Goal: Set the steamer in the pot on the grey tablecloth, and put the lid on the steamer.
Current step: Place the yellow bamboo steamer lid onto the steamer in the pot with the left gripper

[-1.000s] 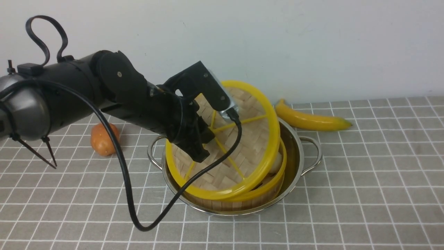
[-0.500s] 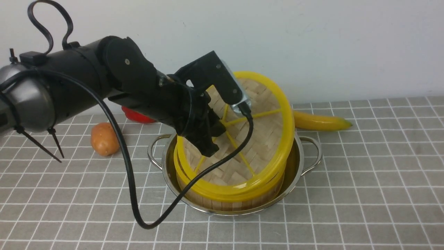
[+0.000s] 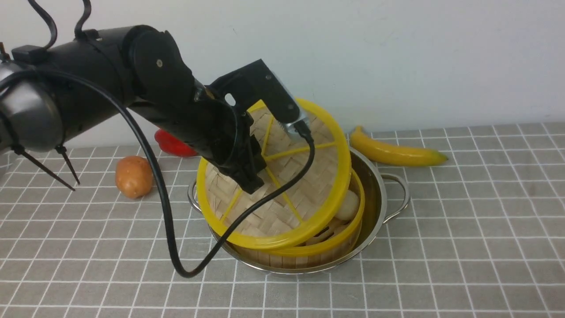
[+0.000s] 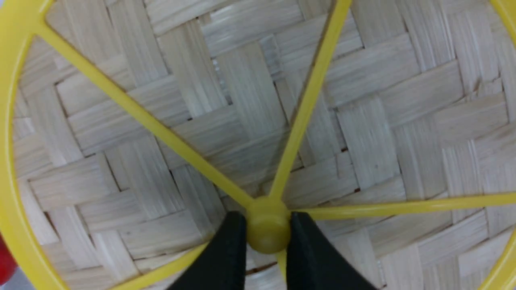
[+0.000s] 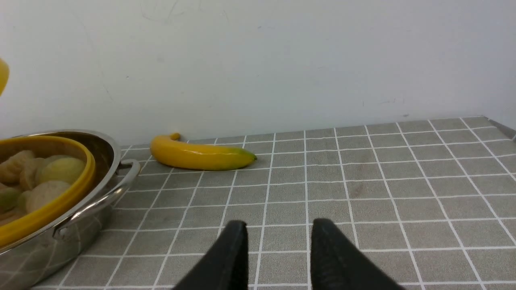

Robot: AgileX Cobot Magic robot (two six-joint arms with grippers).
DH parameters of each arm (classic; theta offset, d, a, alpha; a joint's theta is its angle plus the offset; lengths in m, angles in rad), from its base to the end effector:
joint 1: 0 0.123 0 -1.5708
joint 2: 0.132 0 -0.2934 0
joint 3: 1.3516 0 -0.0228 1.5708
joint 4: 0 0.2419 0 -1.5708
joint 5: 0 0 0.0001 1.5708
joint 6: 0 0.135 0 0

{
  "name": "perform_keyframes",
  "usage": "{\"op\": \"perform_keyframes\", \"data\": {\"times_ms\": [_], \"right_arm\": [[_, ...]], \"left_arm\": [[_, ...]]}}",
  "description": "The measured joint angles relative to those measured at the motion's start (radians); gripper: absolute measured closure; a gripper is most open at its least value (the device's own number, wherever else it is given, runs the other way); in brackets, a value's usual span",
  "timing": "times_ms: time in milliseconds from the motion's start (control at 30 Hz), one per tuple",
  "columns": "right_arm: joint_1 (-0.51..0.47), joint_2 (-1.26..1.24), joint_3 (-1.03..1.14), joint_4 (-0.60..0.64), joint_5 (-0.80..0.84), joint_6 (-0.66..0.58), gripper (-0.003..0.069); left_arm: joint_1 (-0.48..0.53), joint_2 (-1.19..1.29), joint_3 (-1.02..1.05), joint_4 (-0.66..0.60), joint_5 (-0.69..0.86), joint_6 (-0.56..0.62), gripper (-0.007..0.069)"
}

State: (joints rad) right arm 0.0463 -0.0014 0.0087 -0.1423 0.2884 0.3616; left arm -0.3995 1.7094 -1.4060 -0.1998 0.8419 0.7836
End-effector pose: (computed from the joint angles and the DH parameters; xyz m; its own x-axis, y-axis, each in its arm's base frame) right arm 0.0806 -0.0017 0.1756 -0.2004 0.2140 -0.9561 0.0389 0.9768 0.2105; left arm 0.3480 -0.1686 0.2604 -0.3619 0.8021 -0.4751 0.8434 0.4988 0.1998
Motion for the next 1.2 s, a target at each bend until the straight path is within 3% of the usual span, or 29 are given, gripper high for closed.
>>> {"op": "perform_keyframes", "data": {"times_ms": [933,1200], "right_arm": [[0.0,0.0,0.0,0.0,0.0,0.0,0.0417],[0.0,0.0,0.0,0.0,0.0,0.0,0.0417]], "left_arm": [[0.0,0.111,-0.103,0.0,0.053,0.014,0.0505],[-0.042,0.111,-0.103,0.002,0.045,0.087,0.0505]]}}
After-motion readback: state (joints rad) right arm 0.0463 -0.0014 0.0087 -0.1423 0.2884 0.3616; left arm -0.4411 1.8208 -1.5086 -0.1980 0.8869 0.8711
